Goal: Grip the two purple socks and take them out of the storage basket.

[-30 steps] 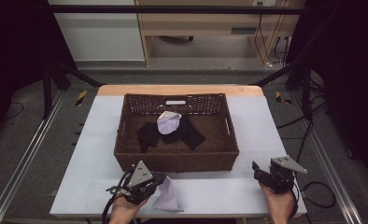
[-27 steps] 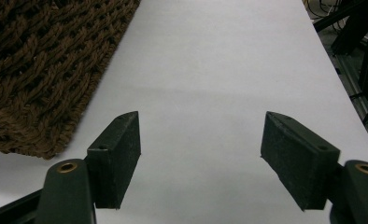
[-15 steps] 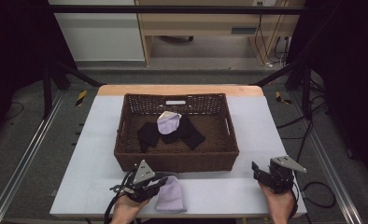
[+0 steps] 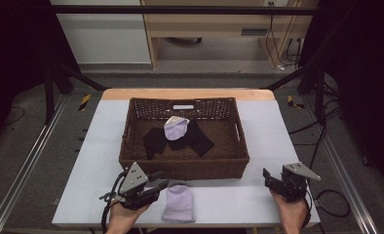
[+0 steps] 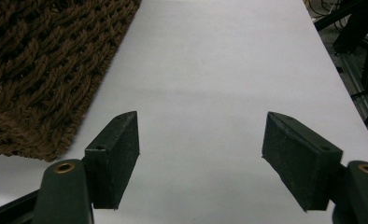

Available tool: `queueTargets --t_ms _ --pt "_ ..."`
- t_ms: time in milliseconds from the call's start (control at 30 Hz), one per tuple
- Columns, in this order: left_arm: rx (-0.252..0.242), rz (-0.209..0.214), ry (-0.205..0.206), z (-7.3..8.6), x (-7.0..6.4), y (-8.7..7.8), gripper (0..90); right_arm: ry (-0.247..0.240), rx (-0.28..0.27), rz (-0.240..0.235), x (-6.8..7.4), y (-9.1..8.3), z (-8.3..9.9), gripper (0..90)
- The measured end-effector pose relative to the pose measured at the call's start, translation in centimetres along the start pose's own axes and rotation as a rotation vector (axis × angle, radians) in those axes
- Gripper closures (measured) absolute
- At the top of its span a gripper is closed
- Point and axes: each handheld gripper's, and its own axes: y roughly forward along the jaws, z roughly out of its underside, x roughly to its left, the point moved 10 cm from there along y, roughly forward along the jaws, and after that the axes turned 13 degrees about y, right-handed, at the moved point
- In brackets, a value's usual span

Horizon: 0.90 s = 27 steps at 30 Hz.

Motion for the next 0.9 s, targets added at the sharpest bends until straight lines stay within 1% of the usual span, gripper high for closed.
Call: queueTargets --t_ms 200,267,333,400,533,667,700,733,767,833,900 --pt "-0.050 -0.042 -0.024 -1.6 2.0 -1.6 58.5 0.008 -0.003 0.004 -0.1 0.0 -0.1 26.6" --pt "-0.061 -0.055 -0.020 -2.3 2.6 -2.0 57.2 0.009 -0.003 0.004 -0.1 0.0 -0.1 26.6" --pt "-0.063 -0.071 -0.007 -3.0 3.3 -2.3 55.5 0.006 -0.003 0.005 -0.1 0.0 -0.1 26.6" --pt "-0.077 -0.080 -0.014 -3.5 3.8 -2.3 54.1 0.007 -0.001 0.006 -0.1 0.1 -0.1 26.5" --pt "-0.105 -0.088 -0.044 -4.6 5.3 -2.0 55.4 0.011 -0.004 0.003 -0.1 0.0 -0.1 26.2" --pt "-0.111 -0.100 -0.061 -5.5 6.8 -1.2 55.5 0.012 -0.003 0.005 -0.2 0.1 -0.1 26.1" --pt "-0.119 -0.094 -0.068 -5.9 7.0 -0.9 55.5 0.009 -0.003 0.006 -0.2 0.1 -0.1 26.1" --pt "-0.126 -0.090 -0.063 -6.3 7.3 -0.7 55.4 0.008 -0.003 0.005 -0.2 0.1 -0.2 26.2" --pt "-0.130 -0.095 -0.059 -6.6 7.7 -0.5 55.3 0.008 -0.002 0.006 -0.2 0.1 -0.2 26.1" --pt "-0.125 -0.116 -0.052 -7.2 8.4 0.0 55.0 0.006 -0.001 0.006 -0.2 0.1 -0.2 26.2" --pt "-0.117 -0.133 -0.054 -7.6 9.2 0.6 54.5 0.005 -0.001 0.007 -0.2 0.1 -0.2 26.3"
